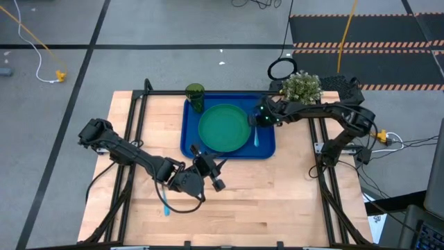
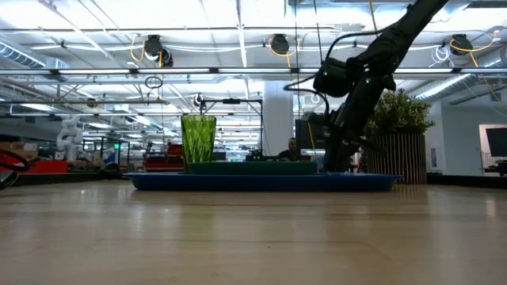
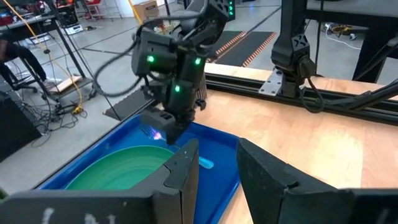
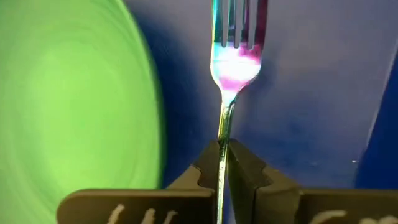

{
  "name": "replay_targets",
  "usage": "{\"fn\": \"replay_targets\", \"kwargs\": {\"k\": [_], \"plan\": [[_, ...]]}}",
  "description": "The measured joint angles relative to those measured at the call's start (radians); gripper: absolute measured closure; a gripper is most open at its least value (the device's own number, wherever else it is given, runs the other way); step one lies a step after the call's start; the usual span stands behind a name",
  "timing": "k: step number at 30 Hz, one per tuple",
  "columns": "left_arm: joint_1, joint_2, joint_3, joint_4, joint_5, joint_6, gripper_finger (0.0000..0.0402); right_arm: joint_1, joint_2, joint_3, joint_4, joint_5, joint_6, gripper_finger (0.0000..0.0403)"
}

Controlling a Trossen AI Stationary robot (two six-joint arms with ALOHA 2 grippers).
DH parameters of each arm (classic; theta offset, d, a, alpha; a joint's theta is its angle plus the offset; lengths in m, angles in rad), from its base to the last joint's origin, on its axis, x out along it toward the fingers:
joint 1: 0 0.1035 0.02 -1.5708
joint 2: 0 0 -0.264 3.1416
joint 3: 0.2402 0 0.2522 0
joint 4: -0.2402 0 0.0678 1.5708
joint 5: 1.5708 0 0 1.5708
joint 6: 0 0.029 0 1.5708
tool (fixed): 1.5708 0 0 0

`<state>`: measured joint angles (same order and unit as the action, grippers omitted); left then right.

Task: Pick and place plate/cup/fork/spoon on tray
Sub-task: Put the fork beside the green plate

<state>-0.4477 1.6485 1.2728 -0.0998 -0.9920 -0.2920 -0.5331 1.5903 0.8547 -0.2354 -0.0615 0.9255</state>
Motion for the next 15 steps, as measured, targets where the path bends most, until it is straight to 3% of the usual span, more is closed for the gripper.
{"fn": "replay_targets", "kwargs": {"k": [7,15], "plan": [[0.001,0.0,0.0,0.0,0.0,0.0,0.0291,-0.006,0.084,0.0,0.061,-0.073,-0.014,0.0399],[0.011,0.0,0.0,0.0,0.0,0.002,0.0291,-0.006,0.086,0.001,0.063,-0.018,-0.018,0.0399]]}}
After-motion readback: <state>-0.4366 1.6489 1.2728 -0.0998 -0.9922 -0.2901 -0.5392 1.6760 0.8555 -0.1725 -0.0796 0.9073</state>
